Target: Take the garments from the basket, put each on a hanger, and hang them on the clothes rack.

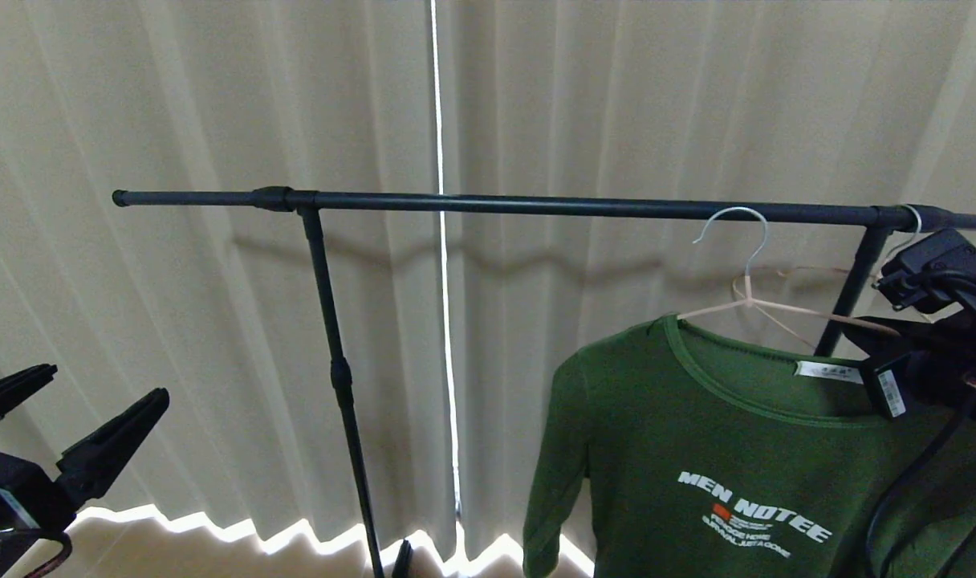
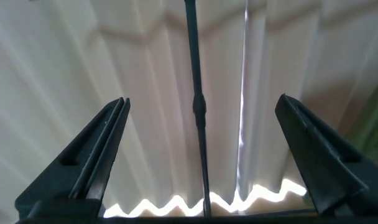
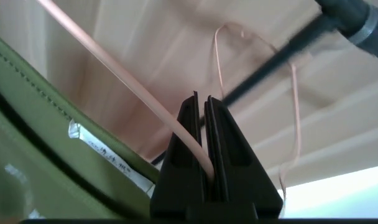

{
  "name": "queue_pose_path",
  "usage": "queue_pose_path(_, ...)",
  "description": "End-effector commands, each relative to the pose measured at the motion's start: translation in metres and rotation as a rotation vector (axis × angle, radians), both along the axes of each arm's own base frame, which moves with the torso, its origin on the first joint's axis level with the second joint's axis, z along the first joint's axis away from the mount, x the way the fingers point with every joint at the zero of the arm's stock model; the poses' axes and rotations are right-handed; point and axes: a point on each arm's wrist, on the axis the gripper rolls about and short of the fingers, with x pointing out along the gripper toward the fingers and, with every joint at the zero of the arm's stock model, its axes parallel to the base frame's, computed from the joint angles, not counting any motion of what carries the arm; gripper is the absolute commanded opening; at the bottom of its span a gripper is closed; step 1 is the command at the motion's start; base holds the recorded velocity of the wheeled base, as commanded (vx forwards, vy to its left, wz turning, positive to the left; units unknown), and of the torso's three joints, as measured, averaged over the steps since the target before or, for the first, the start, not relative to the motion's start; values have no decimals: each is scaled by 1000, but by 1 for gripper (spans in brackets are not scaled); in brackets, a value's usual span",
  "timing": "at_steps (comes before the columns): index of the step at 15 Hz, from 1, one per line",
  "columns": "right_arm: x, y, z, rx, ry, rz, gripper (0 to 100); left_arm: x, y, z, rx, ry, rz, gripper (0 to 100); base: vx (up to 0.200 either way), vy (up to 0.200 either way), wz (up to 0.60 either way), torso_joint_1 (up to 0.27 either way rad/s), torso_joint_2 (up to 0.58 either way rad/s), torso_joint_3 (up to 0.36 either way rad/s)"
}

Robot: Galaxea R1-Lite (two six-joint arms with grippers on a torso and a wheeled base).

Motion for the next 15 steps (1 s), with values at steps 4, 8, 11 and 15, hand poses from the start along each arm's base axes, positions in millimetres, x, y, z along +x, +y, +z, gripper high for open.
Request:
queue_pose_path(4, 10, -5, -2, 18, 11, -38, 0, -1, -6, -6, 5, 22, -55, 100, 100, 0, 0, 6, 2, 1)
queue_pose_path(8, 27, -3, 0, 50, 12, -67, 0, -2, -6, -6, 5, 22, -56, 100, 0, 0, 0, 0, 0, 0)
queue_pose_path(11, 44, 0, -2, 61, 26, -85, 0, -2, -6, -8, 7, 30, -58, 100, 0, 0, 0, 0, 0, 0)
queue_pose_path(15, 58, 1, -4, 63, 26, -150, 0, -3, -6, -10, 8, 34, -60, 100, 0, 0, 0, 0, 0, 0)
